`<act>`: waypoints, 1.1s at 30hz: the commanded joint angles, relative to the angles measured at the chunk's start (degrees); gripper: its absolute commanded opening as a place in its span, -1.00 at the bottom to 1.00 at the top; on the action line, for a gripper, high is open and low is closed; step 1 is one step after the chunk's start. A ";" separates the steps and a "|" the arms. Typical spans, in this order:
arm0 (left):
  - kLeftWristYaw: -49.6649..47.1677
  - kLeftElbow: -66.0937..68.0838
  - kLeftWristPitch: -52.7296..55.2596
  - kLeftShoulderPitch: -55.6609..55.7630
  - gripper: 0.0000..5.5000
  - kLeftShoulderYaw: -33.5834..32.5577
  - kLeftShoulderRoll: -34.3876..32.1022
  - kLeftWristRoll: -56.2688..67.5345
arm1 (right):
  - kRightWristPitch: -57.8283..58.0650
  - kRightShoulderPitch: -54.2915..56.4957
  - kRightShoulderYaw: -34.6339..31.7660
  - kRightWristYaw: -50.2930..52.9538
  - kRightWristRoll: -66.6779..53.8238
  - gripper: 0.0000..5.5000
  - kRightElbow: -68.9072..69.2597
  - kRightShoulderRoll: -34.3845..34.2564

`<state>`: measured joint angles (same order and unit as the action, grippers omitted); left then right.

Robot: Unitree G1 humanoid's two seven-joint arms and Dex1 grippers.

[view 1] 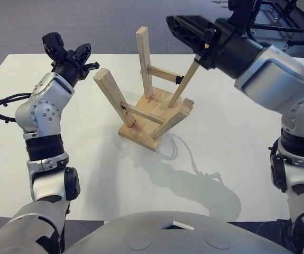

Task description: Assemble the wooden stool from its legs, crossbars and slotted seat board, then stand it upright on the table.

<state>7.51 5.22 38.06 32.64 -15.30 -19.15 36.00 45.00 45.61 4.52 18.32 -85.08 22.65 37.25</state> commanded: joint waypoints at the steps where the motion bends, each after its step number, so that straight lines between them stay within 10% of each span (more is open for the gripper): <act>1: 4.11 13.01 -7.12 7.18 -1.00 1.44 -1.25 -5.66 | 3.03 4.35 1.76 -5.52 6.53 -0.11 -3.18 -1.88; 15: 9.63 29.62 -16.66 16.81 -1.00 0.74 0.03 -12.07 | 11.86 0.94 -10.91 -16.18 -15.08 -0.11 -2.04 0.16; 33: 10.25 27.89 -15.33 13.92 -1.00 1.02 1.15 -13.30 | 4.52 -3.01 -6.84 -19.19 -17.24 -0.11 4.85 -2.85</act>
<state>17.62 33.97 21.73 47.58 -14.33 -18.08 23.22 49.79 41.03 -2.38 -0.55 -102.27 27.63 34.18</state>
